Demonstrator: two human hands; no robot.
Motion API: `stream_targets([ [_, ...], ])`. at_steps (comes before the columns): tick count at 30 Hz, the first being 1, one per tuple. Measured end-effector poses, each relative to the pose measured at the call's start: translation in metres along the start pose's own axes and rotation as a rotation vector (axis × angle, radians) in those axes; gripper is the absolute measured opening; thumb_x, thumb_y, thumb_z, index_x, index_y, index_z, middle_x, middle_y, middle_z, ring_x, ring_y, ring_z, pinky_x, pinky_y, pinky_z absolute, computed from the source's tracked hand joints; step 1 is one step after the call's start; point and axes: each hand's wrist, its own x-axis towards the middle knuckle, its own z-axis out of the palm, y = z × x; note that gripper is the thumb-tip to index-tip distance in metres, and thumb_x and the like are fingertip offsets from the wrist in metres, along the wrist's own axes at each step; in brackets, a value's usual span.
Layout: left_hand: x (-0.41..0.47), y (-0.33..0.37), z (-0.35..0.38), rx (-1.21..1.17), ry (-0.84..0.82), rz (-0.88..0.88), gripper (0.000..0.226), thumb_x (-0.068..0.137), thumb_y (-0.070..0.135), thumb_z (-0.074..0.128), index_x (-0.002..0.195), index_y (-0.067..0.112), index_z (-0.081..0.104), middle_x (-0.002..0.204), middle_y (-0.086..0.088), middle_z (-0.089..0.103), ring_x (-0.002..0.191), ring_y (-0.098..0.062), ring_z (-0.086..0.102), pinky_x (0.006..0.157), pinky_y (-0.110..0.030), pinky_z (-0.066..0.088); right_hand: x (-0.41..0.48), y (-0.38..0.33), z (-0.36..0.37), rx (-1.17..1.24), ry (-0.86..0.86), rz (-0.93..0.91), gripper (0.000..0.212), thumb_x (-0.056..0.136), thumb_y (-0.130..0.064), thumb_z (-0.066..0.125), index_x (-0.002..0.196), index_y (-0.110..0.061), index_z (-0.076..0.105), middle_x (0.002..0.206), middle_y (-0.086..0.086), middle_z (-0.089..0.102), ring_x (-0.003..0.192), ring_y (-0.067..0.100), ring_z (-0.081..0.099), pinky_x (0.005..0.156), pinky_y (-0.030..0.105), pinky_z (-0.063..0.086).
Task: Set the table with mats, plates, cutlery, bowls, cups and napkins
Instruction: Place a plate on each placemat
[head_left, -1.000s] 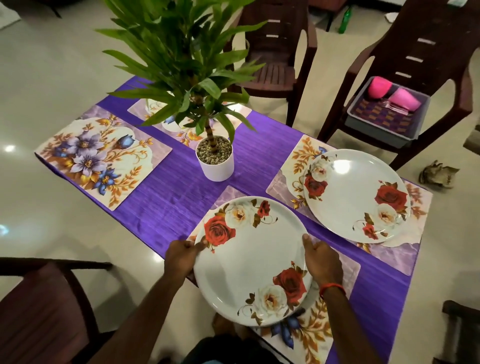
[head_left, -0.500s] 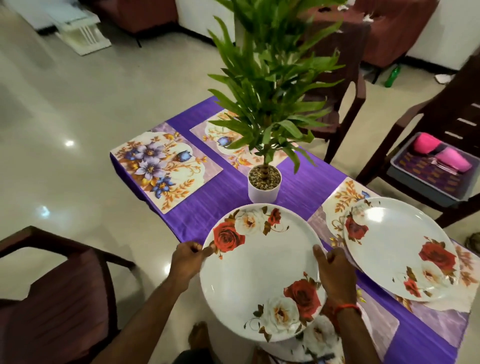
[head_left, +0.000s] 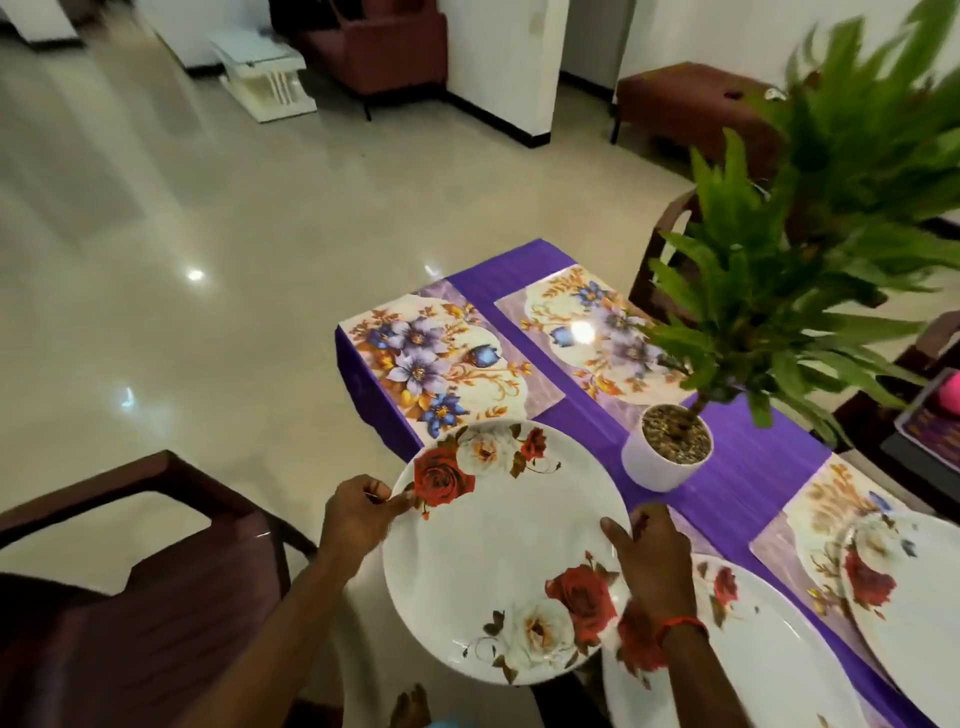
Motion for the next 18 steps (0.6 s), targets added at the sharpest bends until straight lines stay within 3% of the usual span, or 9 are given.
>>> stream_targets([
  [4,0.034,-0.011,-0.044,-0.049,0.019,-0.015,0.039,0.071,0.03,0.094,0.062,0.013,0.061,0.061,-0.002,0.062,0.057,-0.019,0.053,0.062,-0.037,0.051,0.004,-0.039,0.038,-0.001,-0.011,-0.032,0.037,0.086,-0.028,0.079,0.08,-0.012,0.046,0.067,0.002,0.056,0.063,0.02,0.052,0.061,0.036,0.04],
  [7,0.056,-0.017,-0.071,-0.049,0.029,-0.023,0.04,0.07,0.03,0.095,0.059,0.013,0.061,0.06,-0.002,0.061,0.056,-0.019,0.052,0.061,-0.035,0.05,0.003,-0.063,0.06,-0.003,-0.013,-0.044,0.038,0.084,-0.028,0.081,0.079,-0.011,0.048,0.067,0.0,0.055,0.061,0.013,0.049,0.055,0.03,0.033],
  [13,0.093,-0.027,-0.103,-0.057,0.034,-0.064,0.042,0.066,0.032,0.097,0.056,0.013,0.062,0.058,-0.003,0.062,0.058,-0.021,0.054,0.063,-0.04,0.051,0.01,-0.096,0.091,-0.035,-0.077,-0.016,0.034,0.083,-0.033,0.082,0.078,-0.012,0.056,0.072,0.001,0.063,0.067,0.016,0.057,0.056,0.027,0.038],
  [16,0.108,-0.025,-0.106,-0.066,0.015,-0.058,0.041,0.068,0.033,0.096,0.059,0.008,0.065,0.058,-0.006,0.06,0.057,-0.02,0.051,0.059,-0.036,0.046,0.024,-0.104,0.102,-0.063,-0.102,0.011,0.035,0.083,-0.038,0.081,0.076,-0.012,0.059,0.071,0.002,0.065,0.067,0.02,0.061,0.056,0.03,0.043],
  [18,0.119,-0.021,-0.106,-0.061,0.021,-0.064,0.044,0.068,0.035,0.096,0.064,0.001,0.067,0.062,-0.01,0.064,0.059,-0.021,0.055,0.061,-0.038,0.051,0.034,-0.11,0.107,-0.089,-0.106,0.014,0.036,0.082,-0.039,0.081,0.074,-0.011,0.06,0.069,0.003,0.065,0.065,0.021,0.061,0.055,0.03,0.042],
])
